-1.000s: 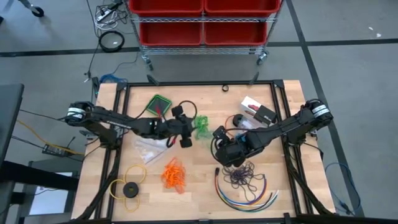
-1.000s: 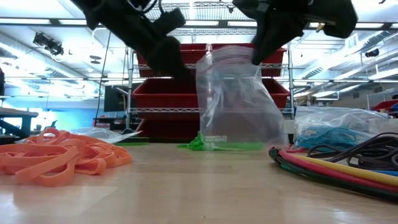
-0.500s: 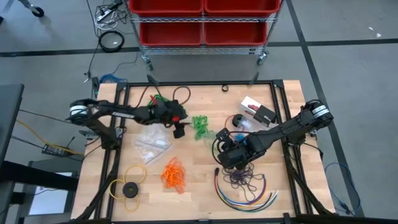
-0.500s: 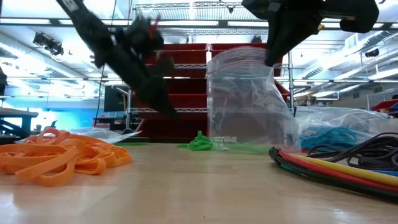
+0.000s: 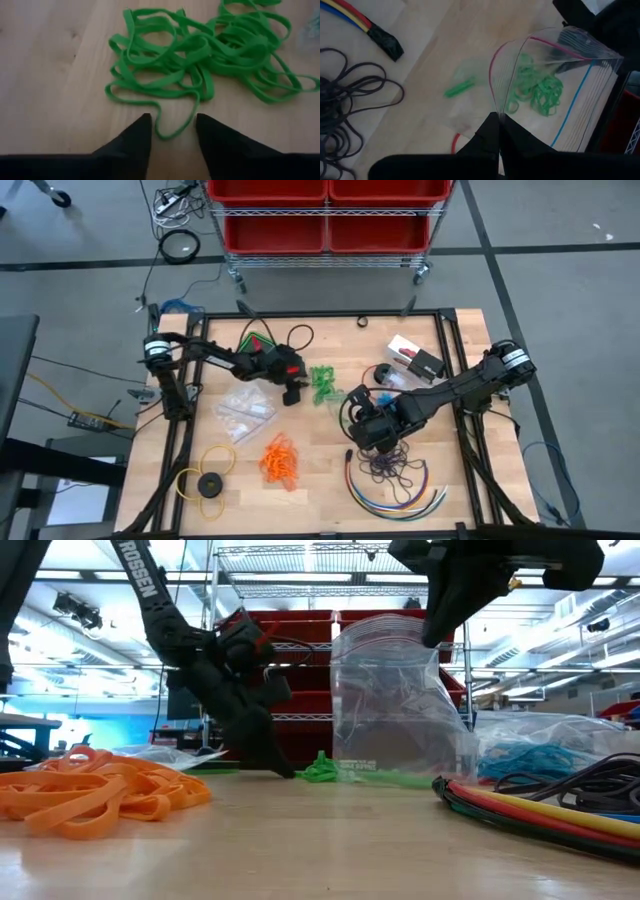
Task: Sort rubber bands
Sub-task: Put the green rubber band into the transparent zip bag
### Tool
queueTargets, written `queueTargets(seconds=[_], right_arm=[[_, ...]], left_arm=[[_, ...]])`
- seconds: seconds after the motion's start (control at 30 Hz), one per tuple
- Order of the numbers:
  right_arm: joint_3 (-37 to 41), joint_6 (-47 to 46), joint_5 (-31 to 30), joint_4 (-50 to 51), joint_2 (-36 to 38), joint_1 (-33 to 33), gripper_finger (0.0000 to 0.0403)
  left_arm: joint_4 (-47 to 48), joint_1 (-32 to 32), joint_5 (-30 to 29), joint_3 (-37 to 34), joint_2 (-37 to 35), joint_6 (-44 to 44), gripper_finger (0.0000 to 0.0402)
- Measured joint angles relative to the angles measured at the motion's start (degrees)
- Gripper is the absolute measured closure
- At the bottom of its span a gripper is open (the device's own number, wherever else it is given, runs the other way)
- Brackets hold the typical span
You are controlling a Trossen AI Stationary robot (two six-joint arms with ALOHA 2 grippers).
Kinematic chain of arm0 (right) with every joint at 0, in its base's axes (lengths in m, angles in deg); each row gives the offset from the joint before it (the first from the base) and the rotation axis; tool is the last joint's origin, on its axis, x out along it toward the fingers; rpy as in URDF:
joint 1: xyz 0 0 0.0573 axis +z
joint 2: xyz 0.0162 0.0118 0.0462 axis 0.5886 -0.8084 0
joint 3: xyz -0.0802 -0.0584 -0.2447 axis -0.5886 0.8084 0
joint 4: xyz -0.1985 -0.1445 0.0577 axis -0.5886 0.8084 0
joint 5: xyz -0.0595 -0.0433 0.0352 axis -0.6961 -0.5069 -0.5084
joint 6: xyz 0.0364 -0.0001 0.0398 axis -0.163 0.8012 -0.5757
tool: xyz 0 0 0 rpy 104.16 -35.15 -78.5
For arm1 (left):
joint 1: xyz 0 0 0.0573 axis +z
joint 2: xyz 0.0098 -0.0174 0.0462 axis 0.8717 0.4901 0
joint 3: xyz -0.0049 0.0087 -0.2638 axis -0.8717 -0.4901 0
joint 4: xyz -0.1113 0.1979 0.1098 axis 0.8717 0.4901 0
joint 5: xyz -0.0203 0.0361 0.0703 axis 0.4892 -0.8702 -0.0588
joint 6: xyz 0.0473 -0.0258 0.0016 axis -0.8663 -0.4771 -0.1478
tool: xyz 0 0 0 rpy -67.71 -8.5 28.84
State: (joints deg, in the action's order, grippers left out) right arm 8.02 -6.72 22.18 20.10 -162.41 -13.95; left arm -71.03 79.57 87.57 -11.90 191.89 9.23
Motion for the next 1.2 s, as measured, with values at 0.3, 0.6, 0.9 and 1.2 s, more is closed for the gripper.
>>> queueTargets(seconds=[0.3, 0.6, 0.9, 1.2], right_arm=[[0.00, -0.13, 0.02, -0.04, 0.00, -0.11, 0.0403], [0.00, -0.13, 0.07, 0.00, 0.00, -0.11, 0.0403], [0.00, 0.00, 0.07, -0.36, 0.00, -0.31, 0.0403], [0.00, -0.02, 0.07, -0.68, 0.00, -0.28, 0.0403]], left_arm=[[8.02, 0.09, -1.88, 3.56, -0.09, -4.74, 0.0391], [23.29, -3.32, -0.49, 7.19, -16.66, -5.16, 0.0399], [24.37, -12.76, 2.79, 12.18, -30.06, -3.81, 0.0401], [19.96, -19.16, 2.86, 17.76, -22.36, -3.58, 0.0401]])
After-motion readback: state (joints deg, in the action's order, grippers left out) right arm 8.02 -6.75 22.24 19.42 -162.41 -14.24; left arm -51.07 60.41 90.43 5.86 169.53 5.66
